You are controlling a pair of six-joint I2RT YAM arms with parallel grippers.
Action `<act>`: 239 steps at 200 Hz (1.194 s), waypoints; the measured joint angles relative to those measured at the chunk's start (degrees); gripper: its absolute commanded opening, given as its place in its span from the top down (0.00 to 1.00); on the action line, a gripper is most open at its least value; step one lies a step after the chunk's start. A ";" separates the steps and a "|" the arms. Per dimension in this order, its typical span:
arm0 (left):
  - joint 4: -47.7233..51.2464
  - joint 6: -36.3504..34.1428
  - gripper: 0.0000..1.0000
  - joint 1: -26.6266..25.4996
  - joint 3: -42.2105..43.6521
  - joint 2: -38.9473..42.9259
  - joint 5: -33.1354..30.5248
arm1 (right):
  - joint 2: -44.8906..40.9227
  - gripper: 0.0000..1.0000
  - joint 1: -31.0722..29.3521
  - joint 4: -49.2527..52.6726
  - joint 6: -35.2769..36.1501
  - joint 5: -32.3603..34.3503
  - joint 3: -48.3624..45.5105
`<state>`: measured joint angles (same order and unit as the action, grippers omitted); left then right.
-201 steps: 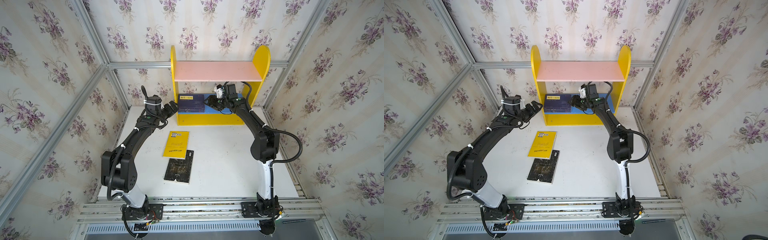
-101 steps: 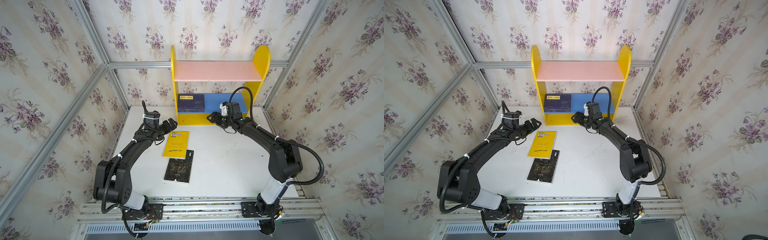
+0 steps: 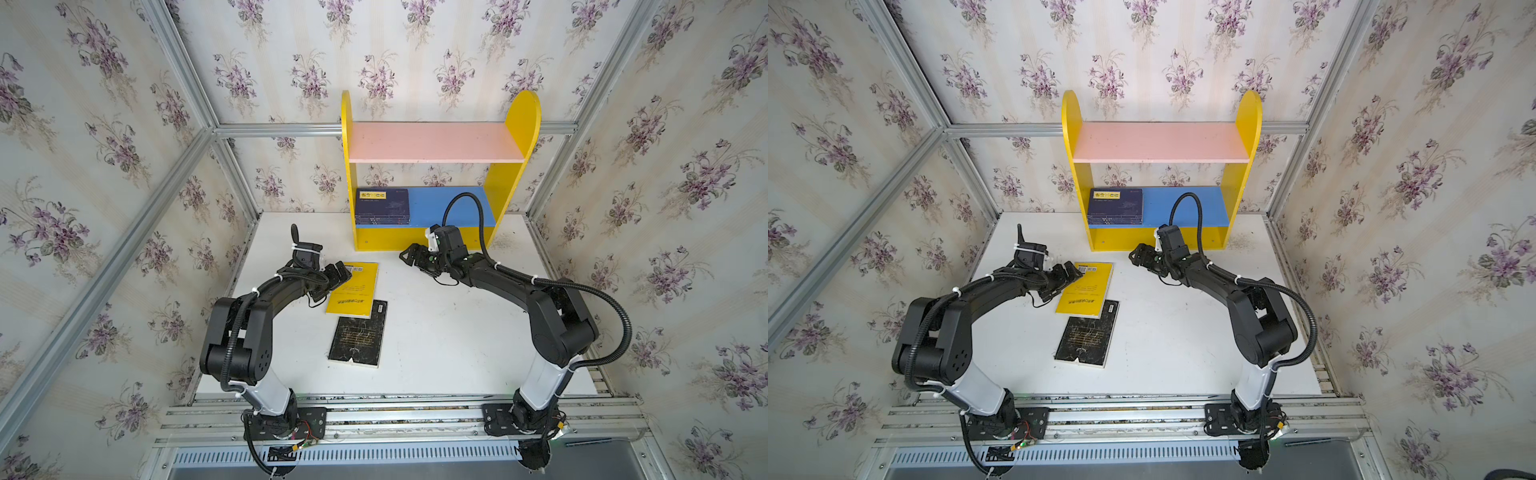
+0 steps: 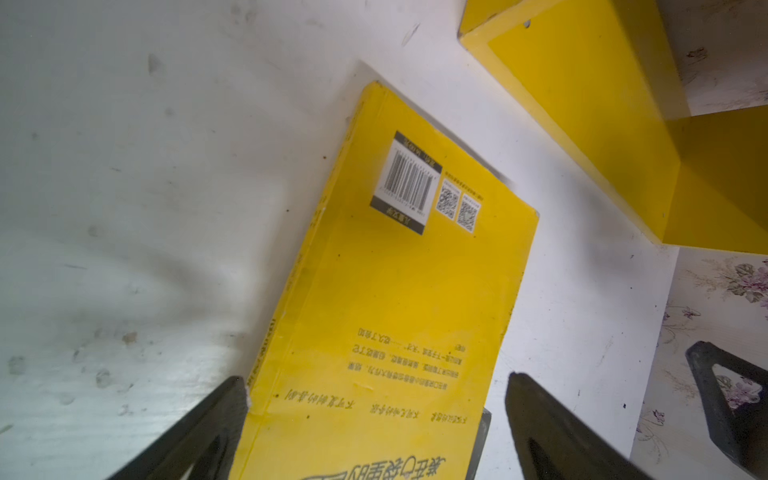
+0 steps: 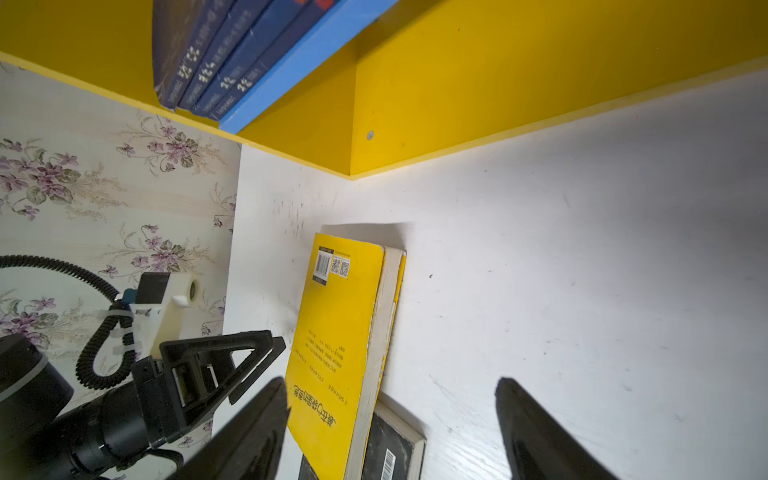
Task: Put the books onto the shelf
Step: 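Release the books and move both grippers toward the yellow book, then grip the yellow book's edges with both grippers and tilt it upright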
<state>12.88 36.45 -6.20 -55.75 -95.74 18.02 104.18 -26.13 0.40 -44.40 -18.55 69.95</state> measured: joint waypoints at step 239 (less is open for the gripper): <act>-3.41 -2.69 0.48 0.31 -6.84 -6.08 21.66 | 23.21 0.51 -7.56 -21.59 -18.43 -8.39 6.08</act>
<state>9.47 33.76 -5.89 -62.59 -101.82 39.68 127.39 -33.69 -21.19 -62.83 -26.94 76.03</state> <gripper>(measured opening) 0.575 0.511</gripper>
